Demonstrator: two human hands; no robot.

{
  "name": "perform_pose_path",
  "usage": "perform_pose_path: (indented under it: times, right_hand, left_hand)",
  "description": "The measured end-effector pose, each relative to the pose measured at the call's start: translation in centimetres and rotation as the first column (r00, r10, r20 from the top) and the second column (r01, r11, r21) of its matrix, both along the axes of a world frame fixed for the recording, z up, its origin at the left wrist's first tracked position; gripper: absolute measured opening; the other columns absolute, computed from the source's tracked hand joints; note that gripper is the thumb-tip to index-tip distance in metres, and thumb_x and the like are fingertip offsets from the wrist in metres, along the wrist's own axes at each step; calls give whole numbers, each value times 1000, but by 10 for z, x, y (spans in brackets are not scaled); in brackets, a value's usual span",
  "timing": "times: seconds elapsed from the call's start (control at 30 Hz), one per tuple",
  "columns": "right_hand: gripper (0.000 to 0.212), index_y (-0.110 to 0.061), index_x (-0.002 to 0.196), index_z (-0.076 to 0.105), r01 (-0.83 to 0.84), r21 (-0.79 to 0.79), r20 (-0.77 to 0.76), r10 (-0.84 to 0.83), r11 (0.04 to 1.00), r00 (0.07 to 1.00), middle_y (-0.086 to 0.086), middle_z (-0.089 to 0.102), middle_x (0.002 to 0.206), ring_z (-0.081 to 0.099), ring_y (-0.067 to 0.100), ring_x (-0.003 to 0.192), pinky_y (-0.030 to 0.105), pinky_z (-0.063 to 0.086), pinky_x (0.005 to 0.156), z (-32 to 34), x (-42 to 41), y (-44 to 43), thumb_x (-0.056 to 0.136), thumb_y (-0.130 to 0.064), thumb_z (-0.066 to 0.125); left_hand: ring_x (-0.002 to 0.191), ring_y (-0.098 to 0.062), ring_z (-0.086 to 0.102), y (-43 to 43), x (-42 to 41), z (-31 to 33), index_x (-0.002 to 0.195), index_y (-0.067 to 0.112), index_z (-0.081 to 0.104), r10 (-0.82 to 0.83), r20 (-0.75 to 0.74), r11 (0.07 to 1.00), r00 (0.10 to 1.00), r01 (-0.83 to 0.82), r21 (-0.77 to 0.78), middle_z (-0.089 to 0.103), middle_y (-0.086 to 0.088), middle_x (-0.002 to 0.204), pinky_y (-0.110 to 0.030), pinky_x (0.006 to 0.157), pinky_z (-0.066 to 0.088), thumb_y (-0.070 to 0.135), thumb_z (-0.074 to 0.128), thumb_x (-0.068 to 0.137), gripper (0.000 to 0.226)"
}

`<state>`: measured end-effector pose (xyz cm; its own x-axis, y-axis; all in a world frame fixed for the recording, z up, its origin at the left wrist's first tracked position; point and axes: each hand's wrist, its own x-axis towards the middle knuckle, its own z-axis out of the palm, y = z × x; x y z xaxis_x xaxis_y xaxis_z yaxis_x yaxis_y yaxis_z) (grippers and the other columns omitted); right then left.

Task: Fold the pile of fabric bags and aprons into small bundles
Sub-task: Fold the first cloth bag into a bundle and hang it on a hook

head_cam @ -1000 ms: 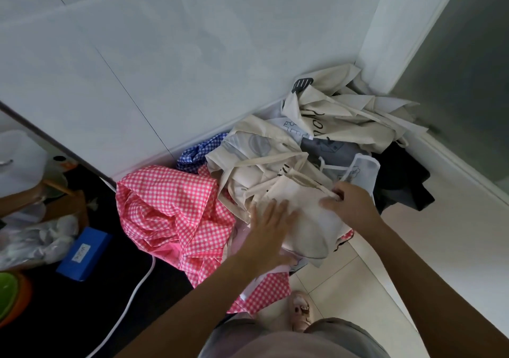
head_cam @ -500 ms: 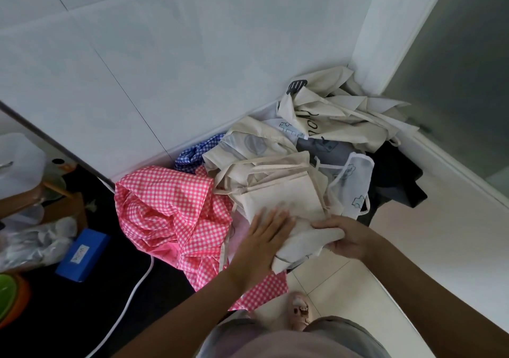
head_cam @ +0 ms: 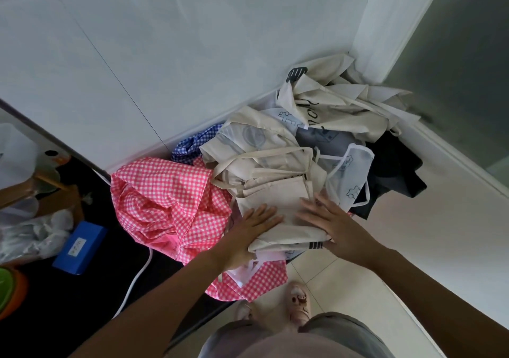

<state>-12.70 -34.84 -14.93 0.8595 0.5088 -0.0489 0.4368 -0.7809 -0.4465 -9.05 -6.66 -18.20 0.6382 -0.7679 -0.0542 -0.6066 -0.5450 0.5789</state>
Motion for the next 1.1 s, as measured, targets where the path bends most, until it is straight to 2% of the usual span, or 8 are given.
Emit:
perform_pose_path:
  times: [0.1,0.2,0.37,0.47,0.57,0.77,0.9,1.1]
  right_hand:
    - [79,-35,144,34,66,18,-56,-65,998,996,-18,22,155,5,12,144,40,14,118,1,7,6,75,-52,70]
    - [95,-28,141,43,138,89,-119,-127,986,985,-16,39,141,21,9,130,42,25,110,10,14,15,59,-73,62]
    - [88,-38,136,45,204,126,-359,-147,971,922,-27,43,130,34,9,121,36,28,103,23,37,23,59,-74,67]
    - [32,-33,91,63,353,219,-222,-306,909,926,-17,56,71,53,9,78,31,46,72,18,50,33,79,-62,60]
    - [50,-23,51,37,475,279,-257,-412,835,874,-9,33,46,34,7,44,26,27,50,11,57,40,89,-43,62]
    - [44,-7,62,52,589,158,-174,-565,793,807,3,46,51,47,20,51,29,34,58,-10,65,51,94,-38,54]
    - [44,-9,66,51,626,126,-194,-600,770,776,-1,46,52,50,20,55,30,35,63,-9,68,54,96,-42,50]
    - [38,-12,77,60,636,86,-354,-573,767,739,3,59,63,60,23,67,30,40,60,-1,76,51,93,-45,52]
  left_hand:
    - [140,-7,29,-9,-3,18,134,29,46,238,-427,881,872,-379,-284,40,14,144,-22,118,18,3,54,93,49]
    - [115,-26,60,-9,4,35,114,9,65,234,-847,610,477,-751,-254,67,-9,116,-37,101,48,-4,56,89,30]
    - [108,-35,64,-6,20,36,122,5,59,150,-988,405,42,-914,22,65,-16,119,-54,98,47,10,66,85,38]
    - [107,-36,64,-8,21,41,121,6,58,127,-992,359,-5,-932,51,66,-16,119,-57,95,48,22,77,75,52]
    - [104,-35,64,-11,18,44,112,3,60,194,-980,294,-37,-951,94,66,-17,112,-57,86,53,14,79,73,44]
    - [96,-34,66,-7,10,27,97,11,63,483,-875,218,-43,-961,168,67,-12,106,-48,80,57,47,96,25,87]
    - [101,-31,62,-21,11,62,112,4,56,412,-906,165,-96,-970,177,60,-10,111,-38,62,60,39,88,60,69]
    - [97,-29,59,-22,11,72,105,10,55,235,-954,147,-186,-963,224,61,-12,108,-47,82,56,27,78,75,41]
